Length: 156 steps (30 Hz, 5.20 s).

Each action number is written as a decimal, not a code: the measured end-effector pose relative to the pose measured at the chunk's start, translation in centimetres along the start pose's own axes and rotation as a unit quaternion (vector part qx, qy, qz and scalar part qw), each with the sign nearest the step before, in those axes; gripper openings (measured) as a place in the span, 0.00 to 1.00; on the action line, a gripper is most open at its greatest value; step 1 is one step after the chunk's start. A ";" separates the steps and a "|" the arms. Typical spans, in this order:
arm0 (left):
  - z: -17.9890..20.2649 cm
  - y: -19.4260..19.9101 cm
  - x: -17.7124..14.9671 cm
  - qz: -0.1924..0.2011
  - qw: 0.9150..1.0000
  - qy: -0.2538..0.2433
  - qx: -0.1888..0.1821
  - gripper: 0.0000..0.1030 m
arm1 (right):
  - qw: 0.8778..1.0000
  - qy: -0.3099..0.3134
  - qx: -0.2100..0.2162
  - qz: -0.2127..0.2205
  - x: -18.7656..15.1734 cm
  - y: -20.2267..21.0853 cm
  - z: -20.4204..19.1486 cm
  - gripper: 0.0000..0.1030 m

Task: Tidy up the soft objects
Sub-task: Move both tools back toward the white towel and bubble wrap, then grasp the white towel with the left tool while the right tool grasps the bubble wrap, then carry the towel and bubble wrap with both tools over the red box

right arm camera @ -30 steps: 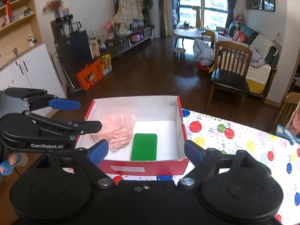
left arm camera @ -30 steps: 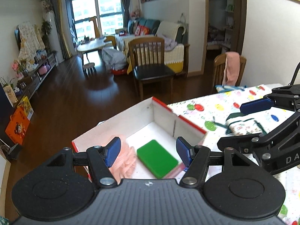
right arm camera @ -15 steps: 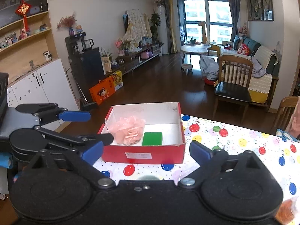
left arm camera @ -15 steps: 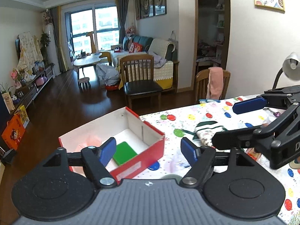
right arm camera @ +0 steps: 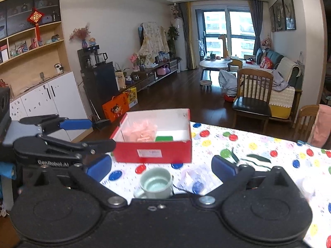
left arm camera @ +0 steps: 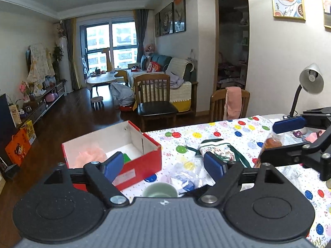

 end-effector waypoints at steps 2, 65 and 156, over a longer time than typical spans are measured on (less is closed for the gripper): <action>0.5 0.2 -0.6 0.000 1.000 0.000 0.000 0.82 | 1.000 -0.002 -0.004 -0.001 -1.0 0.6 0.6 1.00; 6.4 -12.4 -22.2 -0.238 0.966 -0.045 -0.084 0.94 | 0.958 -0.091 -0.211 -0.169 -24.8 -9.2 15.2 0.78; -12.5 -9.6 4.7 -0.079 0.993 0.072 0.045 0.12 | 0.995 0.088 0.046 -0.018 8.5 -10.7 -4.6 0.12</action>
Point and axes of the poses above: each gripper's, at about its wrist camera, not at the fingertips, and y roughly against the way its jaws point, z to its right, x to its top, the point moved 10 cm from there along -y, roughly the way its jaws point, and after that the axes turned 9 degrees about -z, right-handed, at the moved point
